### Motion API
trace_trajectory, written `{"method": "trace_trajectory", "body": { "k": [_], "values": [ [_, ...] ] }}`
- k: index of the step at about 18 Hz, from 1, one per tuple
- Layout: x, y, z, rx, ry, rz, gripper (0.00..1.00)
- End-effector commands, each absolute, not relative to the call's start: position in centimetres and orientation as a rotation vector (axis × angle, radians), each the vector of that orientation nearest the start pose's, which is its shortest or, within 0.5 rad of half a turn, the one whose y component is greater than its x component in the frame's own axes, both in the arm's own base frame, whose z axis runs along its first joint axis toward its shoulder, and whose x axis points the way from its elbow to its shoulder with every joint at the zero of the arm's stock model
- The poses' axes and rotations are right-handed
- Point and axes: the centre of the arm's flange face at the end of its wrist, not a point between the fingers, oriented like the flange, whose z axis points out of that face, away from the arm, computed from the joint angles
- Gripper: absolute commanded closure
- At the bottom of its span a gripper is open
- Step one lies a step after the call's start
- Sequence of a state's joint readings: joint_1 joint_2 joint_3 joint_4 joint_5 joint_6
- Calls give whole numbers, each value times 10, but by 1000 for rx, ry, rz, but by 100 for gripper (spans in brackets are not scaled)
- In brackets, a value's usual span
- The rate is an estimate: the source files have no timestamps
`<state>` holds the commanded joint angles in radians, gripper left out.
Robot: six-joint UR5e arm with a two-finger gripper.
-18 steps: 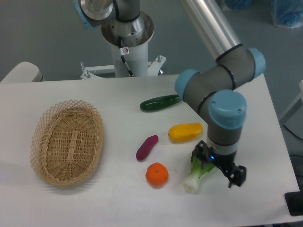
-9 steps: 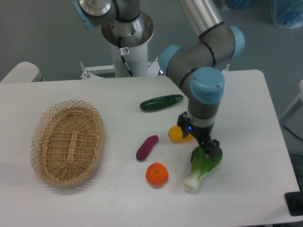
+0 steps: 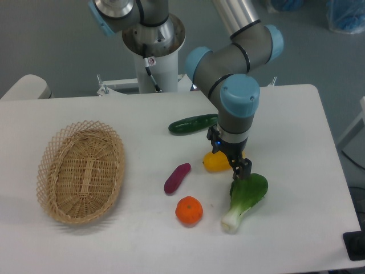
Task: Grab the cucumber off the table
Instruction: 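Move the gripper up and toward the yellow pepper and cucumber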
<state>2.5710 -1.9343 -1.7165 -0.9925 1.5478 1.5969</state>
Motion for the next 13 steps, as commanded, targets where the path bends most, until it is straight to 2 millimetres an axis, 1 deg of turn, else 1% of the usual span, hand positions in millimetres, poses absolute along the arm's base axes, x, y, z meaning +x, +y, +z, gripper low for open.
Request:
{"method": "trace_trajectory", "body": {
  "k": [8, 11, 13],
  "values": [
    [-431, 438, 275, -2961, 929, 93, 0],
    [-427, 429, 267, -2955, 974, 65, 0],
    [-427, 426, 270, -2953, 971, 71, 0]
  ]
}}
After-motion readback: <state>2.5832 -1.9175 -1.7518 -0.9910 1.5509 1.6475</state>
